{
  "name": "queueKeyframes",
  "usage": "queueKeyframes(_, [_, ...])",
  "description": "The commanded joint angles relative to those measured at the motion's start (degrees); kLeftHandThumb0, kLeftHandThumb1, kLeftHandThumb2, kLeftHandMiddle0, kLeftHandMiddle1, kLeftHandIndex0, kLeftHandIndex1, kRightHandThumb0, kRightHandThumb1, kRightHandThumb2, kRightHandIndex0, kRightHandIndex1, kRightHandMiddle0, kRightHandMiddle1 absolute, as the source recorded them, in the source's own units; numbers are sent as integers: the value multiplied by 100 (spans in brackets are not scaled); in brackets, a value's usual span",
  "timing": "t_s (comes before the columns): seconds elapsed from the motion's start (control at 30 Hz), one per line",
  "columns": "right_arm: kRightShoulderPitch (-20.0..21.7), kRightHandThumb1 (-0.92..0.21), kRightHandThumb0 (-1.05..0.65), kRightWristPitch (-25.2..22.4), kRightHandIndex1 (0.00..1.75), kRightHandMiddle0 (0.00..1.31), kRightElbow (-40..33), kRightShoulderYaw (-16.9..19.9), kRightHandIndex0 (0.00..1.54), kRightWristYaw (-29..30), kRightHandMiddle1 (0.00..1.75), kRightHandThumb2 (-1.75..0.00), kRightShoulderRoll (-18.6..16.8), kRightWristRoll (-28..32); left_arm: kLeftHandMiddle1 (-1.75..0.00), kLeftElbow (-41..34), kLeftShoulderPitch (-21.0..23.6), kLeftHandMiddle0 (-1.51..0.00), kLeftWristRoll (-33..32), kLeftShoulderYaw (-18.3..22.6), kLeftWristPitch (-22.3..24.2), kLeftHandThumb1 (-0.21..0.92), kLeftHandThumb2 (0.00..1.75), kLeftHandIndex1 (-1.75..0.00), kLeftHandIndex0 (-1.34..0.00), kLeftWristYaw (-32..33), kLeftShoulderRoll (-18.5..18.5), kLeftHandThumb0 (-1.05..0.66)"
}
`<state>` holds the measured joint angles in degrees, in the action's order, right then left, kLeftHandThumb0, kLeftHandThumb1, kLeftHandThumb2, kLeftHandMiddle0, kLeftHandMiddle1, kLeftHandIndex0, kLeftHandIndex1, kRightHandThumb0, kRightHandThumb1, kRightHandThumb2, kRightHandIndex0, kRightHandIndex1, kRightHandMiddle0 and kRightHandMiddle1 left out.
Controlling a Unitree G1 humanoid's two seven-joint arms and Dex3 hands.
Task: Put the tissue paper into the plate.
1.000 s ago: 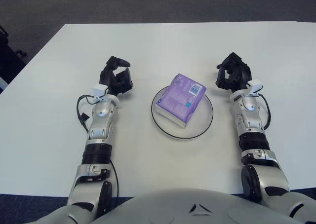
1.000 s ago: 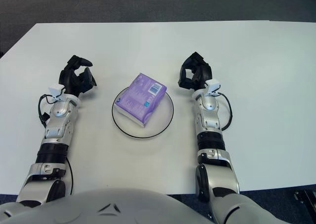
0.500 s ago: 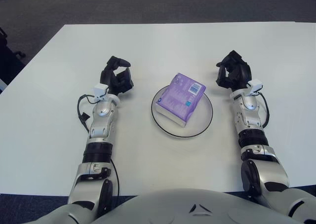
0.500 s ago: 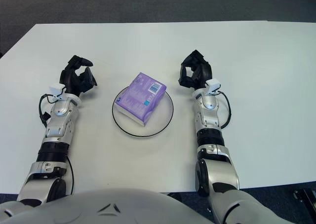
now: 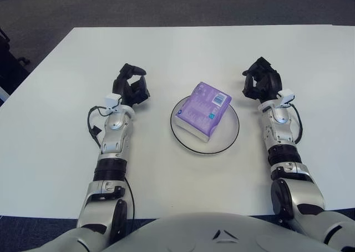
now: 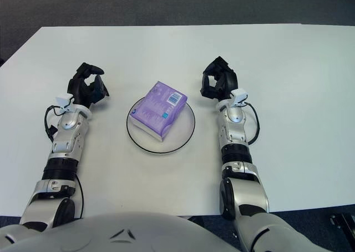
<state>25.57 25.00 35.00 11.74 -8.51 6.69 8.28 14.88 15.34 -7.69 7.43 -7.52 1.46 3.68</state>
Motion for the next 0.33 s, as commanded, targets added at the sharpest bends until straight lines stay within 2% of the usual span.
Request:
queueKeyframes(0.0, [-892,-44,-44,92,175,52,448,28,129,-8,175,-117,-213,46,-175,522,-619,-108,1,-33,-44,55,103,-175,-44,-26,-274,-41])
queueKeyframes(0.3, [-960,-44,-44,-327,175,52,262,-75,129,228,175,-116,-141,-155,-175,630,-586,-107,-8,-19,-72,55,103,-175,-44,-30,-276,-41])
